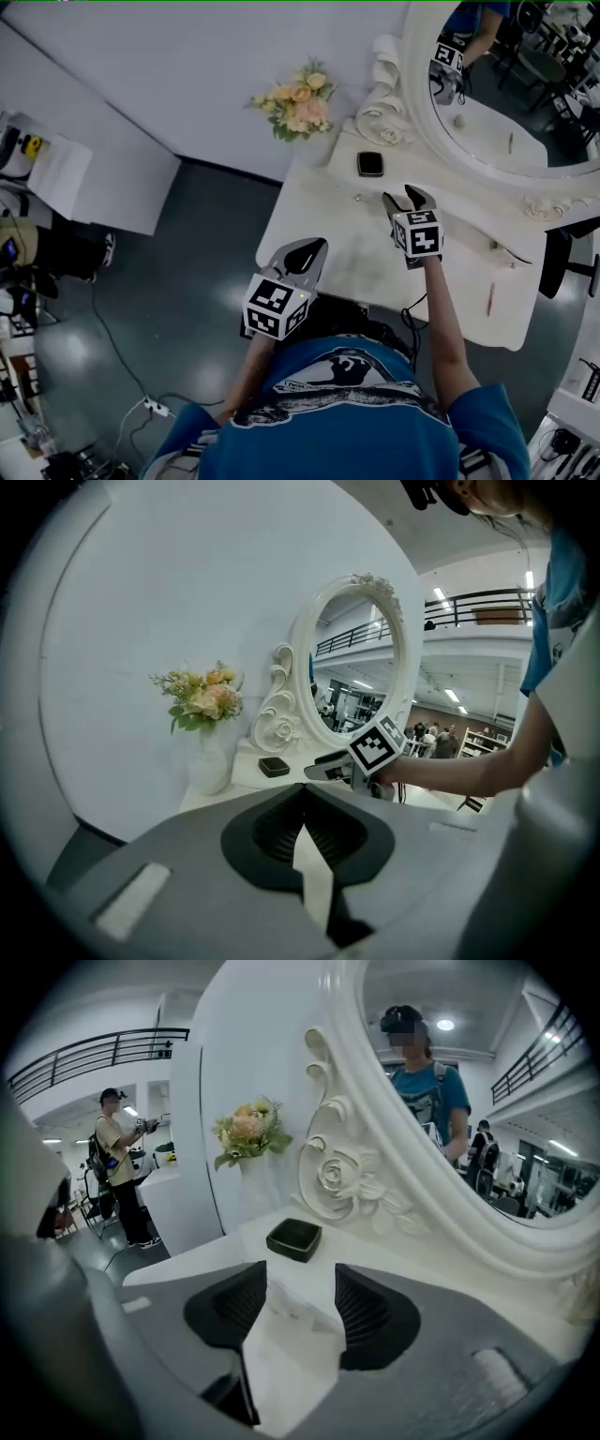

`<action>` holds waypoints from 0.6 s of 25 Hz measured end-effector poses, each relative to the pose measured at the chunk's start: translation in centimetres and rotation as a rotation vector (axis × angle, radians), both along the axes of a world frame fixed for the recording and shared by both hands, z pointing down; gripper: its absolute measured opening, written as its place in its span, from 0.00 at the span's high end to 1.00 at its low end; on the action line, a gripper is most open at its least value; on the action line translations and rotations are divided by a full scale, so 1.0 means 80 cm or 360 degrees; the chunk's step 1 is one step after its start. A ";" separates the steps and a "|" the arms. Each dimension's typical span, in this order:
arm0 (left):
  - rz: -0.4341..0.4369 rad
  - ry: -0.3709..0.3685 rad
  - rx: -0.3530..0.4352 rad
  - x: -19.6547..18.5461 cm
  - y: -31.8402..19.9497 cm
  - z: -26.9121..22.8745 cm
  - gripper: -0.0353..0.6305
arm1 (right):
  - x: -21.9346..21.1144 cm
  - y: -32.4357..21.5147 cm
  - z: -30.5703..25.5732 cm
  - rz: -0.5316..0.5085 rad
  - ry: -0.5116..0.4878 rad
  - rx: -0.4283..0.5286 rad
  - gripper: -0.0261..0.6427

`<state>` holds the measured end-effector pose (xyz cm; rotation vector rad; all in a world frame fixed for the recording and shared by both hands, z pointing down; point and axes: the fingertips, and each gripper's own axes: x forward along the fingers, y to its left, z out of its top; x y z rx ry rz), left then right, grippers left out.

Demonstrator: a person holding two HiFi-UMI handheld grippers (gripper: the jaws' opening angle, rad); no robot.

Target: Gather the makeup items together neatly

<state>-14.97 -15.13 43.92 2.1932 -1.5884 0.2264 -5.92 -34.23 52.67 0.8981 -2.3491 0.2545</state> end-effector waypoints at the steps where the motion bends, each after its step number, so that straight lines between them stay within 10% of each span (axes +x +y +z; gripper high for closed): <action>1: -0.0020 -0.0001 -0.0001 -0.006 0.003 0.000 0.93 | -0.015 -0.005 0.000 -0.0026 0.0007 0.0005 0.61; 15: -0.0226 -0.0004 -0.0018 -0.067 0.026 0.006 0.93 | -0.098 -0.060 0.046 0.0120 0.0115 -0.0171 0.42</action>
